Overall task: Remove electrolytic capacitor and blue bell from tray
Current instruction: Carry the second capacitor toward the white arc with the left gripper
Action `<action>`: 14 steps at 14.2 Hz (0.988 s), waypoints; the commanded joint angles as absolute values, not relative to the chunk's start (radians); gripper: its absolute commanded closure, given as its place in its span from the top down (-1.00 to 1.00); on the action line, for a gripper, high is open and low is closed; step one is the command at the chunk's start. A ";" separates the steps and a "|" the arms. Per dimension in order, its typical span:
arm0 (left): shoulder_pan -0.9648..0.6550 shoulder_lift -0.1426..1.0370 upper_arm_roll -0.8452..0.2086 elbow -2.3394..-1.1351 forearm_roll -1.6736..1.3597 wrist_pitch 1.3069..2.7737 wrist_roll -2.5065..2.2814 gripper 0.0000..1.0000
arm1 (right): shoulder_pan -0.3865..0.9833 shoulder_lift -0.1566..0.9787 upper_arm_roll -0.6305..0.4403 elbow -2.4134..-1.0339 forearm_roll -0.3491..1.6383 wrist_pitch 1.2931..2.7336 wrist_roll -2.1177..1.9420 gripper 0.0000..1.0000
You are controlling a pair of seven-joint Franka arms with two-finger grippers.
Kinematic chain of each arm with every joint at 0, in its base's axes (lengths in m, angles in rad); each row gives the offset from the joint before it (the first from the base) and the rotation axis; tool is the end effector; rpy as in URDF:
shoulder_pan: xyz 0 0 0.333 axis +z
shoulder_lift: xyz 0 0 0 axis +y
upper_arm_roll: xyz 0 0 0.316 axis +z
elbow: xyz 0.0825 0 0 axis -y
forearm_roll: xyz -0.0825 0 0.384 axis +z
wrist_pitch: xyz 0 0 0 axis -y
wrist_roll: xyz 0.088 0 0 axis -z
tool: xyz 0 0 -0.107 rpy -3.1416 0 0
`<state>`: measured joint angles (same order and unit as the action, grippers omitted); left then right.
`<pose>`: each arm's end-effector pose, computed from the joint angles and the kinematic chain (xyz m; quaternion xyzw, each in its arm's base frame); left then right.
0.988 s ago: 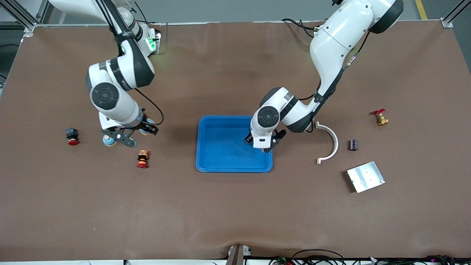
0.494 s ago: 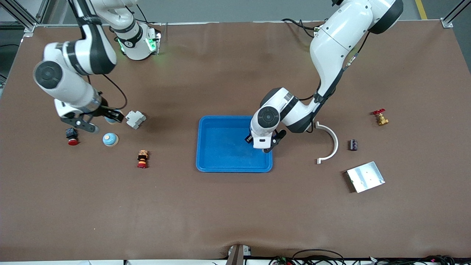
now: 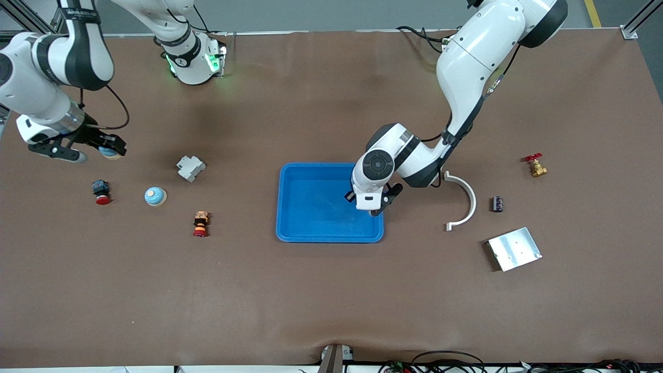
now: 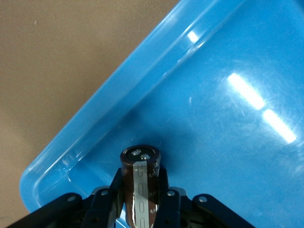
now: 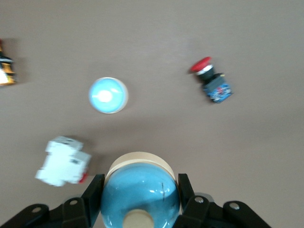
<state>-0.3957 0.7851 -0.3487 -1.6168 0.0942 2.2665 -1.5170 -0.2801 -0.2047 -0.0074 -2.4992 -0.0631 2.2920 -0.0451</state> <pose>0.5203 -0.4388 0.1775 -0.9179 -0.3843 0.0994 0.0013 0.4280 -0.1280 0.3595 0.9947 -0.1001 -0.0050 0.0224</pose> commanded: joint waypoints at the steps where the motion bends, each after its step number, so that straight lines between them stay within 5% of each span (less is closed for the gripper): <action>1: -0.400 0.769 -0.337 -1.615 0.124 2.256 -1.546 -1.00 | -0.301 -0.262 -0.073 -2.594 -0.066 2.374 -0.156 -1.00; 14: -0.281 0.673 -0.327 -1.585 0.146 2.086 -1.166 -1.00 | -0.310 -0.201 -0.123 -2.707 -0.066 2.519 -0.206 -1.00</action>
